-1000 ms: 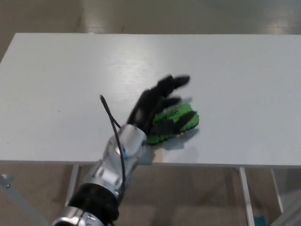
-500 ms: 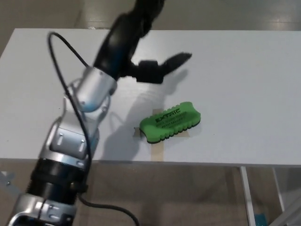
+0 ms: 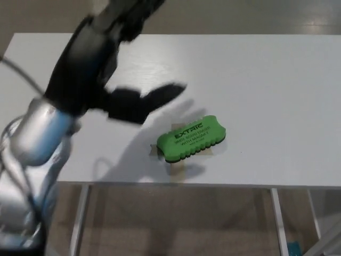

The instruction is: Use the left hand to press on the green eraser and wipe the desk from center to the left and then back to center.

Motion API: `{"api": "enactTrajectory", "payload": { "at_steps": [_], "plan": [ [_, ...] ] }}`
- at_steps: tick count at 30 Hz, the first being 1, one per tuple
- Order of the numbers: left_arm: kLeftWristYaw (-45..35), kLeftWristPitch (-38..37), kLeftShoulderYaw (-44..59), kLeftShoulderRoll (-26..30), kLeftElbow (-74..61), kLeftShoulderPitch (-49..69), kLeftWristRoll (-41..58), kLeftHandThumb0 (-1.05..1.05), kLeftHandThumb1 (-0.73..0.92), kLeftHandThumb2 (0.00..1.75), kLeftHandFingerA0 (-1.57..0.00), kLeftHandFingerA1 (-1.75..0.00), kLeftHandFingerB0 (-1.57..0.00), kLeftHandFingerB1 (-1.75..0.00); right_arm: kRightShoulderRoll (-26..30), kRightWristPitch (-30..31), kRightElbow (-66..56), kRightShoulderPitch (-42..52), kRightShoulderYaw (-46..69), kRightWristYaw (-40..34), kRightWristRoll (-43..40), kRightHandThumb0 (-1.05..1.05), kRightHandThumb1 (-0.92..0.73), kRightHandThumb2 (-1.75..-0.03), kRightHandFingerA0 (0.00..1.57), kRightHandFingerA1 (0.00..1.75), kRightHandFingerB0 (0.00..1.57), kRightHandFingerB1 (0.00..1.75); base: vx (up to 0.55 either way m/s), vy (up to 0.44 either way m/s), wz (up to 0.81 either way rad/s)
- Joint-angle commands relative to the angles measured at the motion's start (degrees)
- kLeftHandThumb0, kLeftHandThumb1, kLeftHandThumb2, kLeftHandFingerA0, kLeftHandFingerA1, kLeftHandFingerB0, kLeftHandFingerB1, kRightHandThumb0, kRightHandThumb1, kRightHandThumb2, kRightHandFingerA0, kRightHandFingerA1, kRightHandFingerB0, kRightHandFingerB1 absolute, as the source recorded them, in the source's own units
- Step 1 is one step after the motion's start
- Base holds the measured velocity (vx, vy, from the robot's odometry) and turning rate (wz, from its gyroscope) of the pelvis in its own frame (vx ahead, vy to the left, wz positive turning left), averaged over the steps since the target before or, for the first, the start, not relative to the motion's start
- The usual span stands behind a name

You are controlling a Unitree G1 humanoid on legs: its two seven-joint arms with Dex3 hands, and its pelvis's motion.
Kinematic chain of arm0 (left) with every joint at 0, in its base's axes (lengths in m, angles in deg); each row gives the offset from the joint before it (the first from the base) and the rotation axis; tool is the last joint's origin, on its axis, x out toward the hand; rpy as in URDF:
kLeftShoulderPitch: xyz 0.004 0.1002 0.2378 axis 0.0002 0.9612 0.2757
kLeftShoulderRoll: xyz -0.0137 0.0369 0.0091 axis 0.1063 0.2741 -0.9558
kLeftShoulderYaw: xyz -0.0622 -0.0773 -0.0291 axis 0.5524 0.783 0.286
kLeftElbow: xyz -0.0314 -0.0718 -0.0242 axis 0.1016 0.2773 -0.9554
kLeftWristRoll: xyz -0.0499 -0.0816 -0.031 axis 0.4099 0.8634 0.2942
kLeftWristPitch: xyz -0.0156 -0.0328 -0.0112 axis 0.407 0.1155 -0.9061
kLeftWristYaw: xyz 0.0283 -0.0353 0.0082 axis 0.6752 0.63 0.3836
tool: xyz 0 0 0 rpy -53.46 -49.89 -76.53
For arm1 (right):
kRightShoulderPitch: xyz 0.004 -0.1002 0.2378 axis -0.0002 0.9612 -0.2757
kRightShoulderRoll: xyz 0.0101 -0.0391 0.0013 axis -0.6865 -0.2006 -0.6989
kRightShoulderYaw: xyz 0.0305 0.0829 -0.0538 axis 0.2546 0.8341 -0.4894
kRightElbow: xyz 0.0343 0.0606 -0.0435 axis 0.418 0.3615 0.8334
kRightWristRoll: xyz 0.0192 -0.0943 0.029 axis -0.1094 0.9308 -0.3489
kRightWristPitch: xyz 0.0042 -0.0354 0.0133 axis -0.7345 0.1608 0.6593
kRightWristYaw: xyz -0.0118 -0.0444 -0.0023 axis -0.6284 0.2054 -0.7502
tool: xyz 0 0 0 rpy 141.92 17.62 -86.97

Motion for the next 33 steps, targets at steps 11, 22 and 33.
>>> {"api": "enactTrajectory", "payload": {
  "at_steps": [11, 22, 33],
  "plan": [
    [-24.1, -9.0, 15.4, 4.4, 4.6, 56.3, 16.7, -0.51, 0.39, 0.76, -0.33, -0.46, -0.47, -0.52, -0.2, -4.1, 3.8, 2.5, 0.1, -0.8, 0.7, -0.21, -0.68, -0.59, 0.74, 0.57, 0.48, 0.45, 0.00, 0.000, 0.00],
    [-9.9, -14.4, 14.2, 3.3, 41.4, 47.5, 2.5, -0.44, 0.46, 0.55, -0.61, -0.40, -0.62, -0.39, -0.2, -5.6, 4.9, 3.1, -0.9, -3.4, 2.8, -0.20, -0.66, -0.59, 0.80, 0.57, 0.46, 0.45, 0.00, 0.000, 0.01],
    [-2.9, -14.3, 15.0, 4.9, 75.9, 33.5, 2.0, -0.45, 0.51, 0.57, -0.75, -0.53, -0.54, -0.37, 1.0, -3.2, 3.8, 1.5, -1.3, -2.2, 3.4, -0.21, -0.67, -0.59, 0.78, 0.57, 0.45, 0.44, 0.00, 0.000, 0.00]
  ]
}}
